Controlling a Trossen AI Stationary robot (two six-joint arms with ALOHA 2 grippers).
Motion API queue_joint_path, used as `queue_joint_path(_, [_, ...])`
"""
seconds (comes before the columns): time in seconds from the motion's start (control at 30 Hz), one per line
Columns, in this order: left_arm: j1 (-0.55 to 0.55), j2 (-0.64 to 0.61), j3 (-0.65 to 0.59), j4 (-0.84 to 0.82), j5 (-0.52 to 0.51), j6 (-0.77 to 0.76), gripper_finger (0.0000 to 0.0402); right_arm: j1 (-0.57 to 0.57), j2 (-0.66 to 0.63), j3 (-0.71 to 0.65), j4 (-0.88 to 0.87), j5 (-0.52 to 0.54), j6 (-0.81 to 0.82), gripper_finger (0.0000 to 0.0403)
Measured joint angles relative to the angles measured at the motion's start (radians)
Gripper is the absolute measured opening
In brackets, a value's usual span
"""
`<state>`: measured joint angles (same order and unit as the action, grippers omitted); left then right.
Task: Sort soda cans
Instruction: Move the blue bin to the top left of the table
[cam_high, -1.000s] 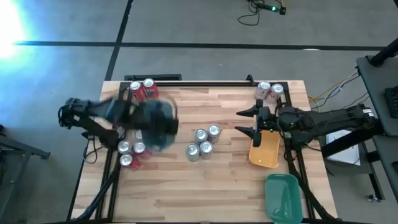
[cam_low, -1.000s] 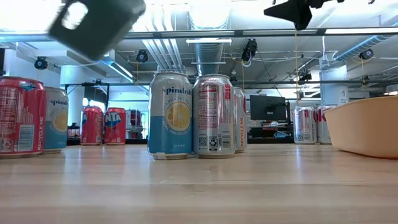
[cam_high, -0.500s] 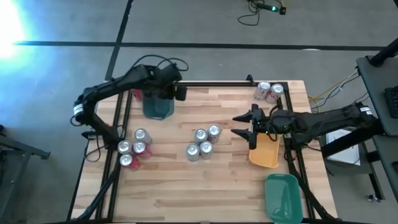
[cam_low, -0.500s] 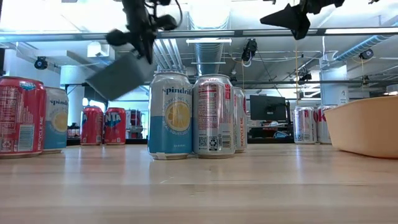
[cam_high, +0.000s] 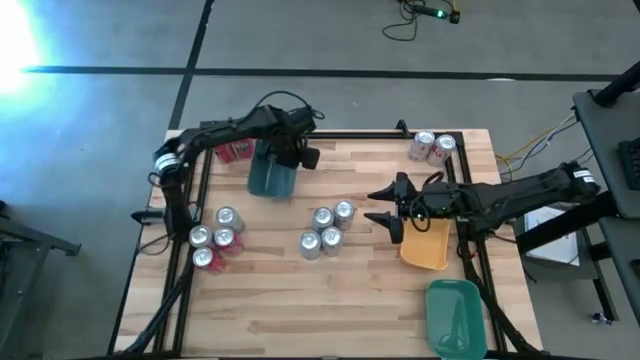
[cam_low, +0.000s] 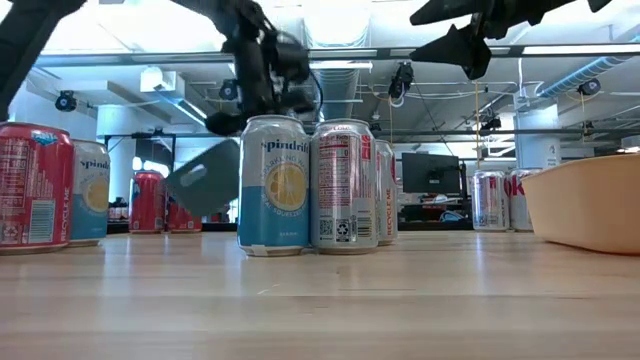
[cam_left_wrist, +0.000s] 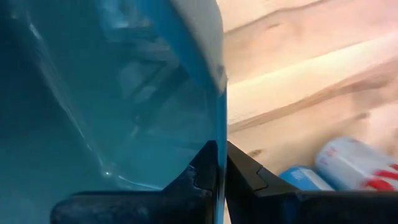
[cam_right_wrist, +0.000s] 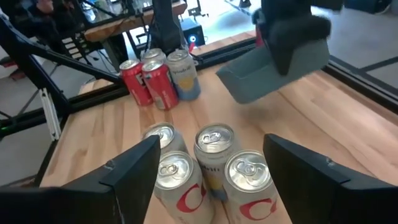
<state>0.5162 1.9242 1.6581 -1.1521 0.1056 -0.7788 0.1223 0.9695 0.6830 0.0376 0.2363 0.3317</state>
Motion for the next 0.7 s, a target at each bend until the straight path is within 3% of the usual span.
queue_joint_path(0.27, [0.044, 0.123, 0.000, 0.029, 0.153, -0.014, 0.0000, 0.000, 0.040, 0.000, 0.060, 0.000, 0.003, 0.0277])
queue_joint_path(0.7, [0.097, 0.189, 0.044, 0.073, 0.168, -0.045, 0.0000, 0.000, 0.079, 0.000, 0.059, 0.000, 0.036, 0.0297])
